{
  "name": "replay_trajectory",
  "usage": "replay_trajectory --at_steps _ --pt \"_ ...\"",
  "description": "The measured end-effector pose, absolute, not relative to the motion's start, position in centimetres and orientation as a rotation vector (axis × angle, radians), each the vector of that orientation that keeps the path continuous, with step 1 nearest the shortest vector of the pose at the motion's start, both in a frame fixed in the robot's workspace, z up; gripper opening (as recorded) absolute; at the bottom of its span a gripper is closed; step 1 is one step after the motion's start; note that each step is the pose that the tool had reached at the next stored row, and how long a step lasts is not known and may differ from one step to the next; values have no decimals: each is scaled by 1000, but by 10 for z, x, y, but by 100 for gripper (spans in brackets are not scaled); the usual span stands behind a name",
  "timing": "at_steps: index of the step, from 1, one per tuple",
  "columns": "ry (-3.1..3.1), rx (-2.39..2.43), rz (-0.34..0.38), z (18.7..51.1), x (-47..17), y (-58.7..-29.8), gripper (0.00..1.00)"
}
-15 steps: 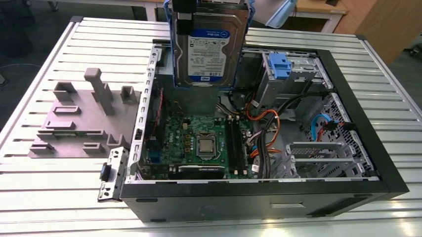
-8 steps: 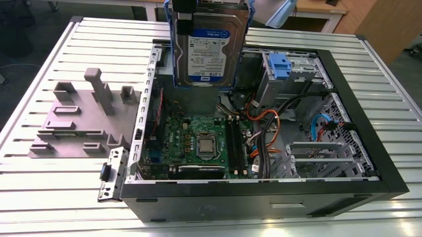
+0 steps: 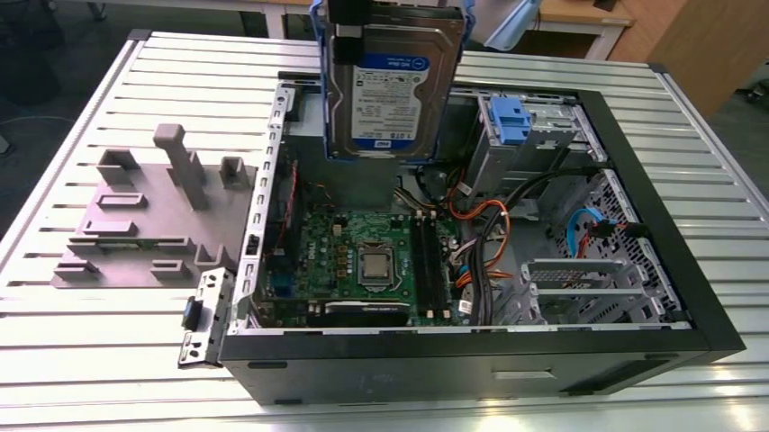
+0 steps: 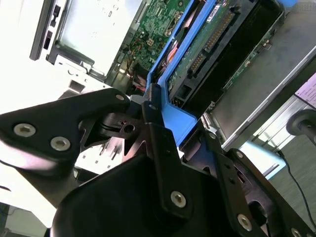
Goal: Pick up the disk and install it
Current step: 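Pick up the disk, then insert the disk into the insertion slot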
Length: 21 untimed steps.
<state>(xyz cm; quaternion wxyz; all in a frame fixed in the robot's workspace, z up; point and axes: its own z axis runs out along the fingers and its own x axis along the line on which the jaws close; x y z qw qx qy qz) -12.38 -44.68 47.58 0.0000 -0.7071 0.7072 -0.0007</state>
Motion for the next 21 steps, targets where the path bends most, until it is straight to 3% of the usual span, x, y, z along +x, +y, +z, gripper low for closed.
replay_trajectory --at_steps 21 --pt "2222 -2221 -2 475 -95 -447 37"
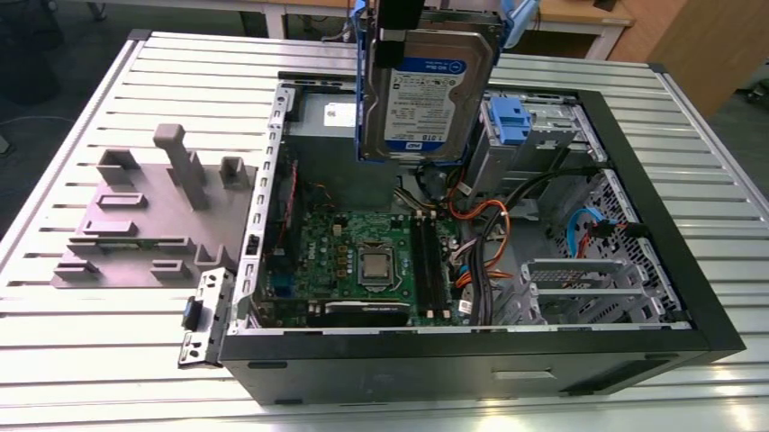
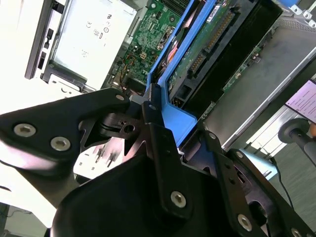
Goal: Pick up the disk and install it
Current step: 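Insert the disk into the insertion slot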
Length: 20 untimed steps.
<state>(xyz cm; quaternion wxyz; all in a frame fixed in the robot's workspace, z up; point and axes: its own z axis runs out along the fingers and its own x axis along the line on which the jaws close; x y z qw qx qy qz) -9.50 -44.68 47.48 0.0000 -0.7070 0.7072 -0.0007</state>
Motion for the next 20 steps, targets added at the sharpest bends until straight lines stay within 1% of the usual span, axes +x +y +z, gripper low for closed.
replay_trajectory --at_steps 20 --pt "2222 -2221 -2 475 -94 -452 37"
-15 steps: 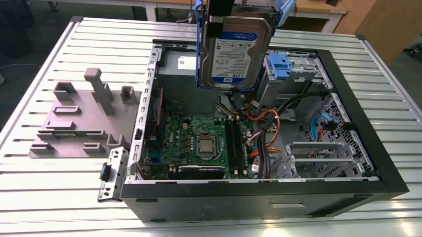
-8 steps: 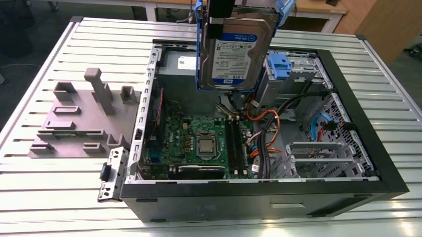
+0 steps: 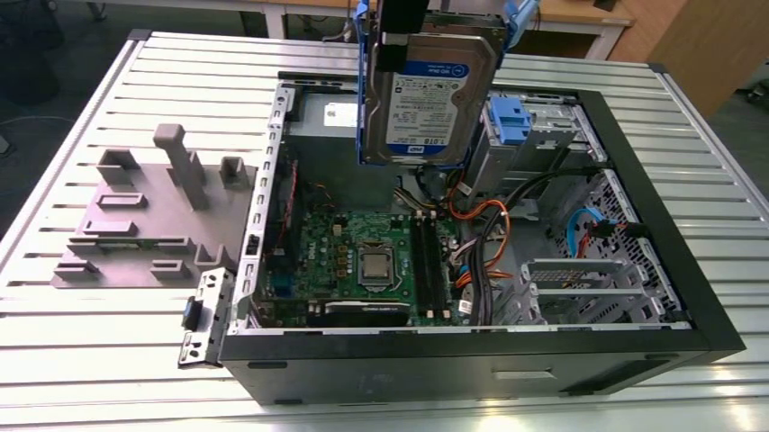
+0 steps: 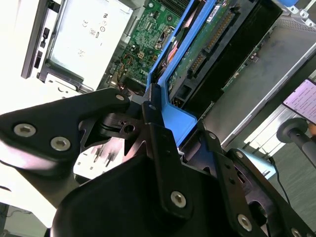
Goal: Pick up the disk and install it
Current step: 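Insert the disk into the insertion slot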
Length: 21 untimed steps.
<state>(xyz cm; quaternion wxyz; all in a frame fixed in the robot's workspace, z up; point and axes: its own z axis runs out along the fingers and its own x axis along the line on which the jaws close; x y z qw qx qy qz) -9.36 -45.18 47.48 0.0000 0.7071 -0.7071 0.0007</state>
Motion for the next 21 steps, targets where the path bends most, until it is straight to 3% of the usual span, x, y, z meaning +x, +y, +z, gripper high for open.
replay_trajectory --at_steps 21 --pt "-2222 2221 2 474 -94 -486 37"
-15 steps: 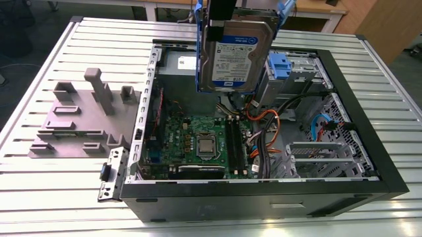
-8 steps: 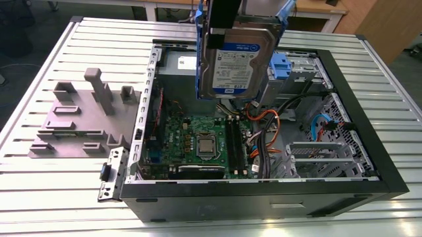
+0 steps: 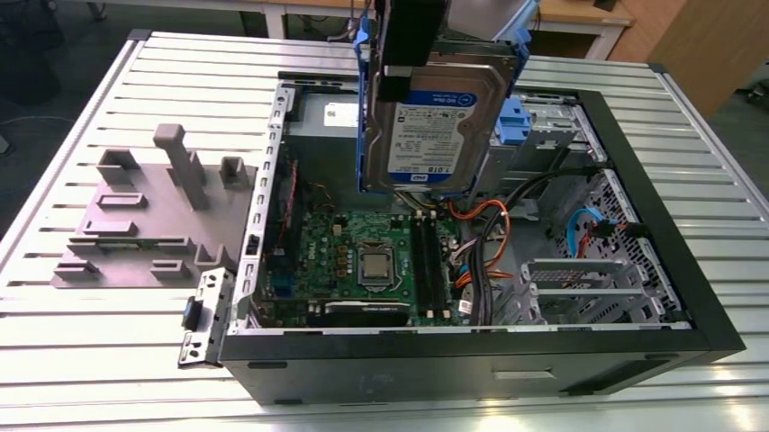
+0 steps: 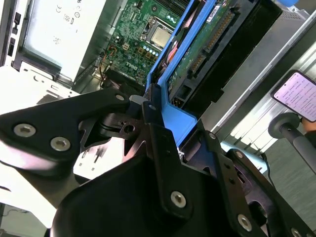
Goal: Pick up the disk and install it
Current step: 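Insert the disk into the insertion slot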
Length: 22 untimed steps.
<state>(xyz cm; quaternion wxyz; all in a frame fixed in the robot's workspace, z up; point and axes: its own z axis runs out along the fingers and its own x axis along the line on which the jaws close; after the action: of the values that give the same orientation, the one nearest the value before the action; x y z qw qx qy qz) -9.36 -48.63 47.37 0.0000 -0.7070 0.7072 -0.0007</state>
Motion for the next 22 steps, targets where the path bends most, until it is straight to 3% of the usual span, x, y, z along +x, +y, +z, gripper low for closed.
replay_trajectory --at_steps 22 --pt "2222 -2221 -2 473 -93 -495 37"
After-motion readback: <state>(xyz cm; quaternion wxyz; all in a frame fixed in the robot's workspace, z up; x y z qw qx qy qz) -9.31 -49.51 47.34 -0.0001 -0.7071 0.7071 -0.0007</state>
